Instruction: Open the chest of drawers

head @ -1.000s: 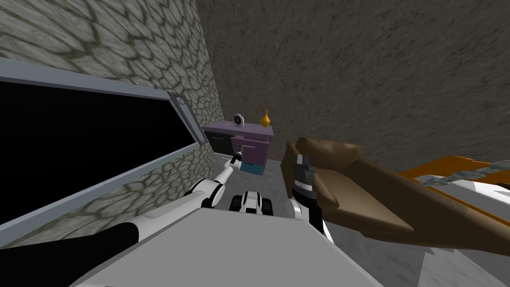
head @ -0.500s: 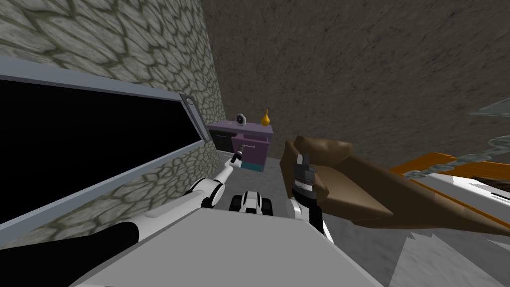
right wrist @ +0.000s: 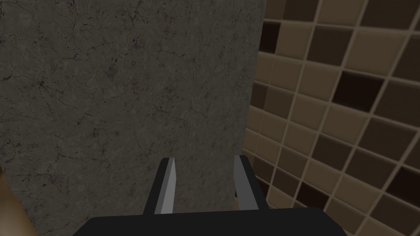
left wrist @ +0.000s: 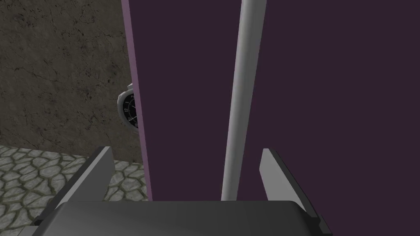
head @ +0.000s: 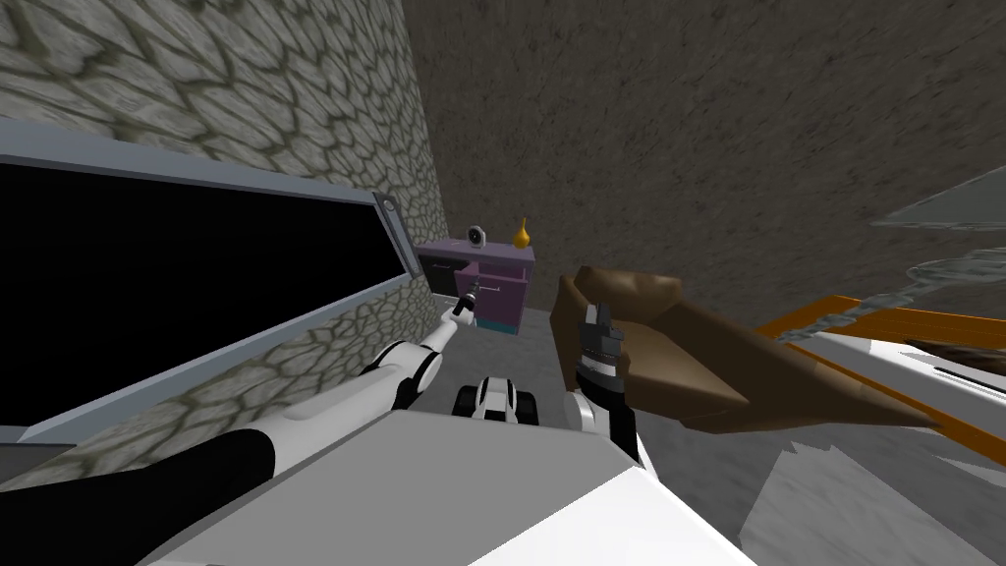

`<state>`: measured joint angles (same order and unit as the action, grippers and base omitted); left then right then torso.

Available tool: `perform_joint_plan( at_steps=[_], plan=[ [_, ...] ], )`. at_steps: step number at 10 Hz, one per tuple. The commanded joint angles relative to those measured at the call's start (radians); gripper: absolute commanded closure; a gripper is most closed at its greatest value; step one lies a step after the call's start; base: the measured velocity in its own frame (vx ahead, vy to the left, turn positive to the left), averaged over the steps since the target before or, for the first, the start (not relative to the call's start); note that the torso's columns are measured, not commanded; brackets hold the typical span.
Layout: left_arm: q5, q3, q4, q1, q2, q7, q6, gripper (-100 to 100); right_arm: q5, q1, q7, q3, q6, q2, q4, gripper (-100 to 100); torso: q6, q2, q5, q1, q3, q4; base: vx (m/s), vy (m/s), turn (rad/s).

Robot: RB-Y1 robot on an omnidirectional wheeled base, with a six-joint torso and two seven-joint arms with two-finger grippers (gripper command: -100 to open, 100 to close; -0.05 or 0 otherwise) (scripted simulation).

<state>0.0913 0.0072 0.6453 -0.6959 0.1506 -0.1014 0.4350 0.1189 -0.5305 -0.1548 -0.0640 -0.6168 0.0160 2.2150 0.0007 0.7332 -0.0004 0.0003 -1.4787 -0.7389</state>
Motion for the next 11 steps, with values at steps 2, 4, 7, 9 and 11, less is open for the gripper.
perform_joint_plan(
  at_steps=[2, 4, 7, 9, 11],
  plan=[
    [0.005, 0.005, 0.009, -0.048, 0.01, -0.004, -0.052, -100, 0.0, 0.0, 0.0, 0.0, 0.0, 0.0, 0.0, 0, -0.001, 0.002, 0.0, 0.0, 0.001, 0.001, -0.015, 0.006, 0.003],
    [0.008, 0.007, 0.013, -0.083, 0.018, -0.01, -0.091, -100, 0.0, 0.0, 0.0, 0.0, 0.0, 0.0, 0.0, 0, -0.001, 0.007, -0.001, -0.001, 0.004, -0.003, -0.009, 0.005, 0.014],
    [0.007, 0.005, 0.026, -0.058, 0.011, -0.007, -0.098, 0, 0.0, 0.0, 0.0, 0.0, 0.0, 0.0, 0.0, 0, -0.001, 0.009, 0.0, -0.001, 0.006, -0.003, 0.002, 0.0, 0.0],
    [0.007, 0.004, 0.024, -0.056, 0.01, -0.007, -0.101, 0, 0.0, 0.0, 0.0, 0.0, 0.0, 0.0, 0.0, 0, -0.001, 0.007, 0.0, -0.001, 0.004, -0.001, 0.0, 0.0, 0.0],
    [0.007, 0.004, 0.023, -0.054, 0.009, -0.007, -0.102, 0, 0.0, 0.0, 0.0, 0.0, 0.0, 0.0, 0.0, 0, -0.001, 0.006, 0.0, -0.001, 0.003, 0.0, 0.0, 0.0, 0.0]
  ],
)
